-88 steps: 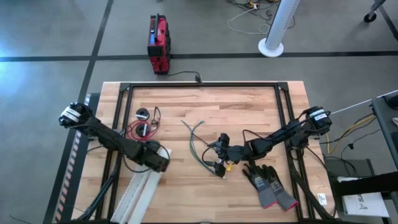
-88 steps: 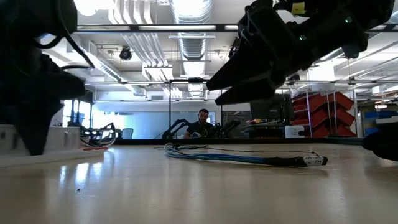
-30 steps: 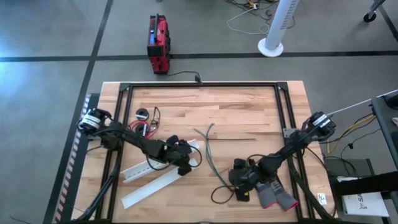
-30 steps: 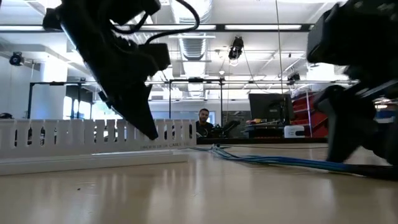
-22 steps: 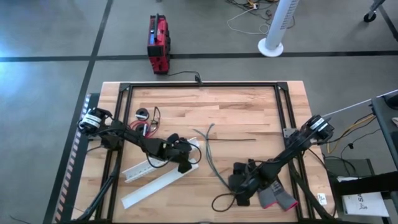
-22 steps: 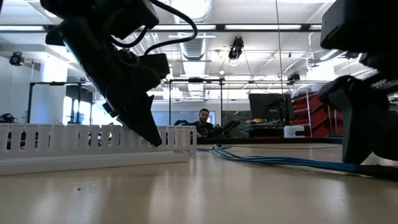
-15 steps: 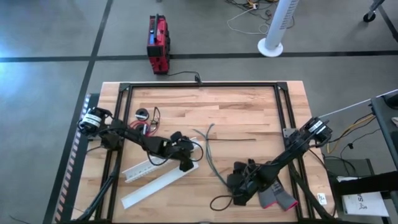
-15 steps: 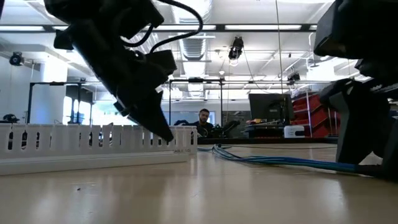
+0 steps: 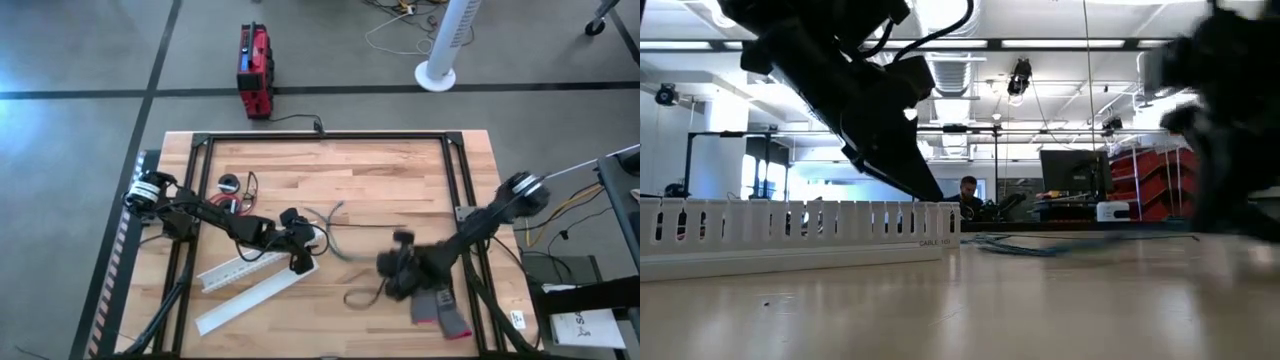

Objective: Ziptie cables
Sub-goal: Put the cable wires into the white cable duct

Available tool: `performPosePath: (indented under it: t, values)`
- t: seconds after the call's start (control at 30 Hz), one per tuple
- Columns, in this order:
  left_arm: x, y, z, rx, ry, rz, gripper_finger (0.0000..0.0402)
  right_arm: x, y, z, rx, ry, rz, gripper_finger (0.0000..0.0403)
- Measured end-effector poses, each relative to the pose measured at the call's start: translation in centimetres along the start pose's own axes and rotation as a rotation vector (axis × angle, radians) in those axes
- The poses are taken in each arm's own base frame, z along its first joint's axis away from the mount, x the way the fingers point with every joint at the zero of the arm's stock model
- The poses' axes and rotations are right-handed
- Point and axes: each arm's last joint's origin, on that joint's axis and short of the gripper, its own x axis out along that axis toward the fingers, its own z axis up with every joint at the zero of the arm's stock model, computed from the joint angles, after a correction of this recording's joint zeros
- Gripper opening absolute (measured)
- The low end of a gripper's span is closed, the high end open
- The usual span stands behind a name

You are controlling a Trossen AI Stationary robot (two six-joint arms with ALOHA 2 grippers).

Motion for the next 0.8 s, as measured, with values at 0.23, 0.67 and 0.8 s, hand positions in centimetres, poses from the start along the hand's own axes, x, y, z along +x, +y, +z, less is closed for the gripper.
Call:
performPosePath:
  t: [0.23,0.67,0.8]
  values:
    - [0.7,0.1,-0.5,-0.001,0.015,0.01,0.0182,-7.8,-7.0,1.4,0.097,-0.3,-0.133,0.0001]
    - [4.9,0.7,-0.3,-0.025,0.019,-0.009,0.007,-16.6,-13.5,0.1,0.122,-0.732,-0.097,0.0]
    - [6.3,0.4,1.3,0.003,0.001,-0.023,0.001,-17.8,-14.3,-0.1,0.092,-0.805,-0.103,0.0]
